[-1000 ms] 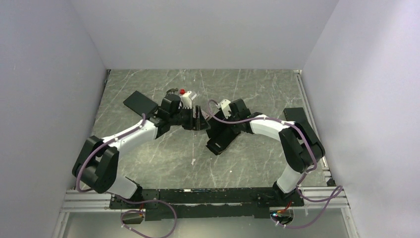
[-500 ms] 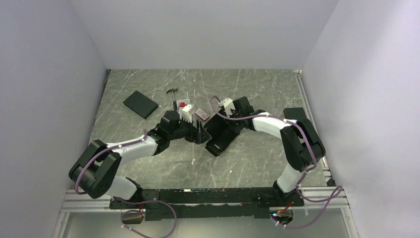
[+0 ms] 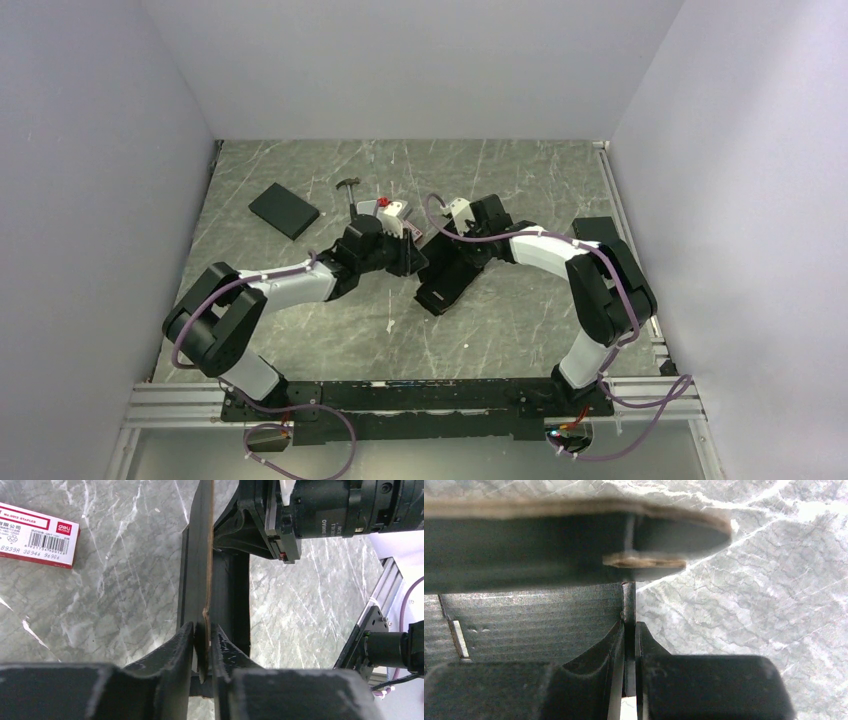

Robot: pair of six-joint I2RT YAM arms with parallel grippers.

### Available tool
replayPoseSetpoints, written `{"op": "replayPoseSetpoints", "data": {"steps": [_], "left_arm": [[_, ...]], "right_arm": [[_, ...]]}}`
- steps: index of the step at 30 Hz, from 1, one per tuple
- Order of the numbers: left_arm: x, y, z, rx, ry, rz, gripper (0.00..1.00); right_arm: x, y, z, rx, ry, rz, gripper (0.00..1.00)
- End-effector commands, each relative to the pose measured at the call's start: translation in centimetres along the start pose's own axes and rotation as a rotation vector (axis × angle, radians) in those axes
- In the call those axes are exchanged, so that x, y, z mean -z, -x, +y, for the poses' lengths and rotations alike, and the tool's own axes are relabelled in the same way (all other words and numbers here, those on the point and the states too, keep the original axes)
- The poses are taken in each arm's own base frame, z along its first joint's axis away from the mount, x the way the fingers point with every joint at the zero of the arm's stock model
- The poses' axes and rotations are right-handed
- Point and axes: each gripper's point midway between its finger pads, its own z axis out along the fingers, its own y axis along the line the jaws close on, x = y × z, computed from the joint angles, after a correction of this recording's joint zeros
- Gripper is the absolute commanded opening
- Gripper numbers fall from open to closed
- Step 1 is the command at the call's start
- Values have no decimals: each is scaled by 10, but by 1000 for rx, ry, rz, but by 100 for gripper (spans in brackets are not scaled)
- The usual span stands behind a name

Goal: Fold the paper box
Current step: Fold the paper box at the center of the board.

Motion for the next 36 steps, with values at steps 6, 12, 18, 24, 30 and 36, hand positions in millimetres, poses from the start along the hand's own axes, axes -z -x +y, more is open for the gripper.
{"op": "replayPoseSetpoints", "data": {"steps": [6, 12, 18, 24, 30, 36], "left_arm": [[-2, 19, -4, -83, 63, -8, 4], [-1, 22, -6, -104, 66, 4, 1], [-1, 23, -6, -126, 77, 5, 0], [-1, 25, -6, -144, 88, 11, 0], [-2, 29, -7, -163, 99, 9, 0], [-3, 33, -11, -163, 86, 0, 0]], "right_arm": [[8, -12, -2, 25, 1, 58, 17], [13, -12, -11, 7, -2, 51, 23], [17, -9, -13, 4, 11, 31, 25], [17, -13, -13, 31, 13, 41, 24], [19, -17, -15, 80, 6, 54, 22], [14, -21, -23, 120, -68, 72, 0]]}}
